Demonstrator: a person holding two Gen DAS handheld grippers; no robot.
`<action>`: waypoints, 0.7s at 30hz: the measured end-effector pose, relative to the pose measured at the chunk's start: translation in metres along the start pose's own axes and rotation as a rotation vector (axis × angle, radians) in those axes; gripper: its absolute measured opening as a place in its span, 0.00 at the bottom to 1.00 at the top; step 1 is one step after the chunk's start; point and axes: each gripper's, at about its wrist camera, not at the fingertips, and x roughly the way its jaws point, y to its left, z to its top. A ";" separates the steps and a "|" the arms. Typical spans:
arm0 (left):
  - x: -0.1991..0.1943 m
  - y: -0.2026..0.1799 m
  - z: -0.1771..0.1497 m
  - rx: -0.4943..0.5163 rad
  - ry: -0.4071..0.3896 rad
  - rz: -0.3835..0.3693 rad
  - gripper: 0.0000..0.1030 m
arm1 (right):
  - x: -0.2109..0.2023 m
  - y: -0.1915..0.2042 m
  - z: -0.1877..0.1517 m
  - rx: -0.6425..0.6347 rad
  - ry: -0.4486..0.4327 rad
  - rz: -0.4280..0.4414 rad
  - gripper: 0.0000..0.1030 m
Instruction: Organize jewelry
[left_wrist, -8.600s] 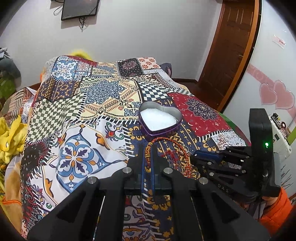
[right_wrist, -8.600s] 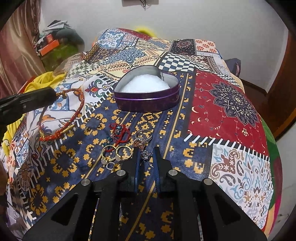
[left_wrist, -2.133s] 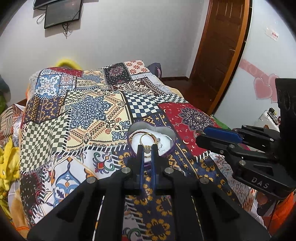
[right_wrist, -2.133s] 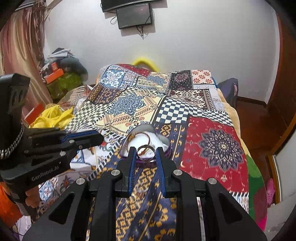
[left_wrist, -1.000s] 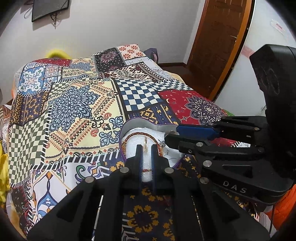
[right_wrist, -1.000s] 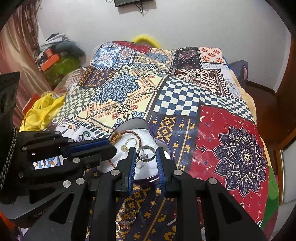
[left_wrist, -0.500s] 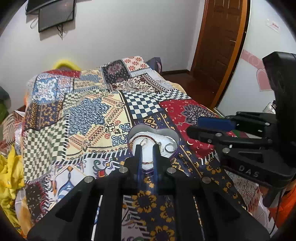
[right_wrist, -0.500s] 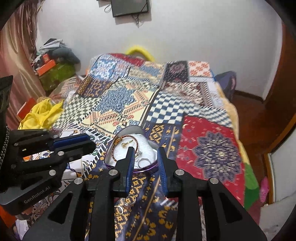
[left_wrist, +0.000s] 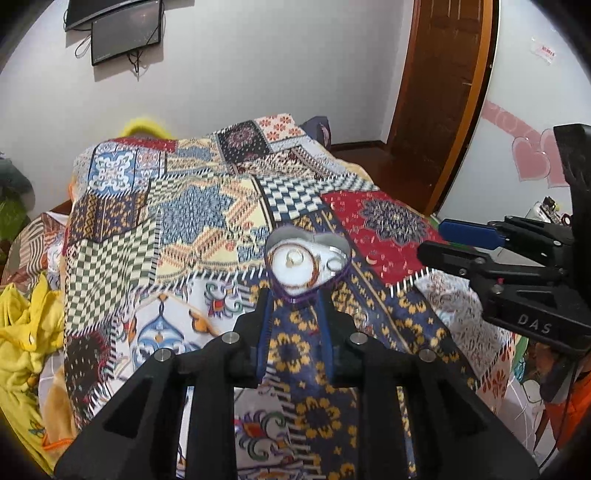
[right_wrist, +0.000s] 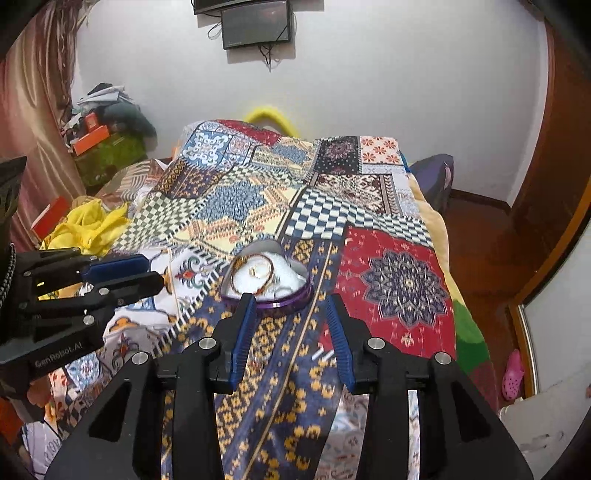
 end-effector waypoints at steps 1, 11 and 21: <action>0.001 0.000 -0.003 0.000 0.007 -0.001 0.22 | 0.001 0.000 -0.003 -0.002 0.006 -0.002 0.35; 0.041 -0.004 -0.041 -0.025 0.141 -0.069 0.22 | 0.016 0.001 -0.037 0.002 0.087 -0.012 0.35; 0.073 -0.010 -0.043 -0.046 0.178 -0.102 0.22 | 0.036 0.004 -0.055 -0.008 0.123 0.015 0.35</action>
